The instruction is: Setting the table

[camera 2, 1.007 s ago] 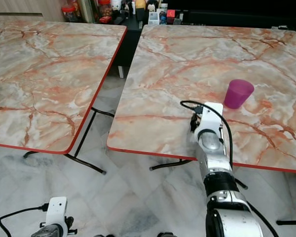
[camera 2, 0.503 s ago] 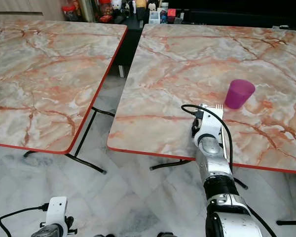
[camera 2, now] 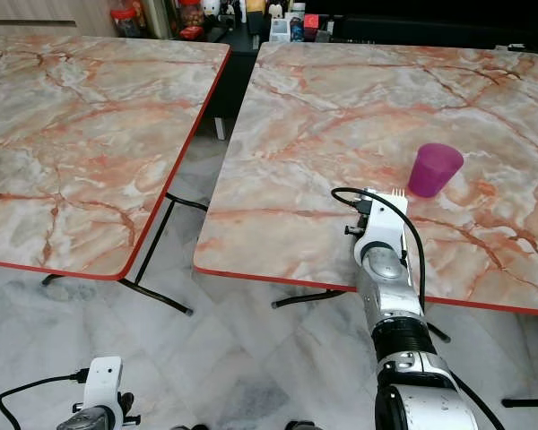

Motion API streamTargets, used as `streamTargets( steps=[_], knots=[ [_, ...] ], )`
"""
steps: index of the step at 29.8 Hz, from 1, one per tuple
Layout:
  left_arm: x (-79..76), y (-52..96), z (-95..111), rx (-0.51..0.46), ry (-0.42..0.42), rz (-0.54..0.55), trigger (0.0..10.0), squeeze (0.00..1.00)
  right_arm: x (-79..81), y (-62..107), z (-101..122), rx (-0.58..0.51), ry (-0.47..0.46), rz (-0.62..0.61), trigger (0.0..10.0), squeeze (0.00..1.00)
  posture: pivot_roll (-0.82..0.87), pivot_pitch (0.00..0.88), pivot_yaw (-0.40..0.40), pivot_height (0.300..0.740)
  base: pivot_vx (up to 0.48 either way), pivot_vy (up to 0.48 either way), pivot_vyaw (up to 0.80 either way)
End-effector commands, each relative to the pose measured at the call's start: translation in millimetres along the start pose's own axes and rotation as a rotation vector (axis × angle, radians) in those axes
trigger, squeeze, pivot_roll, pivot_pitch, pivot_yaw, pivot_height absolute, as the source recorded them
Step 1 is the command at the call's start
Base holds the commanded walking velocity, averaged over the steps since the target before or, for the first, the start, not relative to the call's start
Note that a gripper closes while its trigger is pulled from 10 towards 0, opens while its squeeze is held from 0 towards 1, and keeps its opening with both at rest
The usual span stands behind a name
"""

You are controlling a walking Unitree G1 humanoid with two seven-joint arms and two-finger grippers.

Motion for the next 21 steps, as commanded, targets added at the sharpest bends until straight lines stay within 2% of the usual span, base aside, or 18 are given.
streamTargets(
  steps=[1,18,21],
  knots=[
    [4.6,0.9,-5.4,0.021,-0.01,0.01,10.0,0.0,-4.9,0.4,-0.5,0.006,-0.009,-0.01,0.0,0.0,-0.02,0.165,0.019,0.74,0.0,0.0,0.0],
    [4.5,0.9,-5.7,0.024,-0.007,0.01,10.0,0.0,-5.8,0.4,3.1,-0.008,-0.016,-0.009,0.0,0.0,-0.02,0.163,0.019,0.74,0.0,0.0,0.0],
    [4.5,0.9,-5.6,0.023,-0.008,0.011,10.0,0.0,-4.7,0.6,9.1,-0.037,-0.031,-0.001,0.0,0.0,-0.01,0.163,0.018,0.74,0.0,0.0,0.0]
  ],
)
Point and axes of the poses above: a point about 5 cm out from each wrist's last joint towards the gripper, its own y axis pointing back from the gripper into the wrist, its own z axis along the axis of the wrist's last joint, x = y × z, the point moved 3 cm from there along -y, pointing out of the wrist towards the gripper, and after that the axes turned 4 degrees about y, right-handed, at the moved point
